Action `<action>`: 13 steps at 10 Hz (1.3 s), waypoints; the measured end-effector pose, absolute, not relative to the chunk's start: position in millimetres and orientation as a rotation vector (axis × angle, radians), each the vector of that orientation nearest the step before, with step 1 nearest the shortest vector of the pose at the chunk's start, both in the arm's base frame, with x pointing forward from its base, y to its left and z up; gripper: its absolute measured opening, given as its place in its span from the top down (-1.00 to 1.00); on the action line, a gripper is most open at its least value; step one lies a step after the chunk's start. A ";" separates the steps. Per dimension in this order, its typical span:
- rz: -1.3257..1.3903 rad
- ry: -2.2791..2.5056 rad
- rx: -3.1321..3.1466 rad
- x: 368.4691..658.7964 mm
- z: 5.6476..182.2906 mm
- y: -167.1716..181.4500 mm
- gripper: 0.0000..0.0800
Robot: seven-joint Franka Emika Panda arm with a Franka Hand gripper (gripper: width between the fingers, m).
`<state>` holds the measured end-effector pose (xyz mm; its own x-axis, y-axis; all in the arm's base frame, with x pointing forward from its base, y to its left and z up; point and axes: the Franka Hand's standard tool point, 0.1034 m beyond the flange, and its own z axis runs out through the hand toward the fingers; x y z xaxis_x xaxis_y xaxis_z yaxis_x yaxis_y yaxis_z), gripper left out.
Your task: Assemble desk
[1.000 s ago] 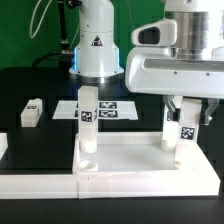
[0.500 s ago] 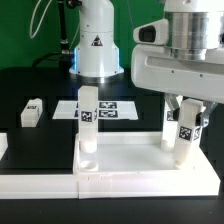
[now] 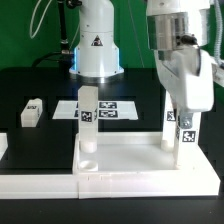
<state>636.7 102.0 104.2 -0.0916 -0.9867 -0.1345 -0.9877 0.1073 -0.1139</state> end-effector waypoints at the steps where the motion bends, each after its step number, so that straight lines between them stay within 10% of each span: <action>1: 0.008 2.189 -2.001 636.4 103.3 101.9 0.26; 3: 0.006 2.160 -2.033 636.1 102.6 103.3 -0.51; 4: -0.011 1.911 -2.265 637.4 103.2 106.7 -0.59; 13: -0.149 0.574 -2.953 636.3 106.3 109.3 -0.62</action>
Offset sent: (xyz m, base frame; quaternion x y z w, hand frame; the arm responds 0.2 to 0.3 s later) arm 0.0169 0.0380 0.0036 -0.0228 -0.0812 -0.4356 0.8962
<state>636.3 109.3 106.3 0.9228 -0.3785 0.0719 -0.3658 -0.9193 -0.1453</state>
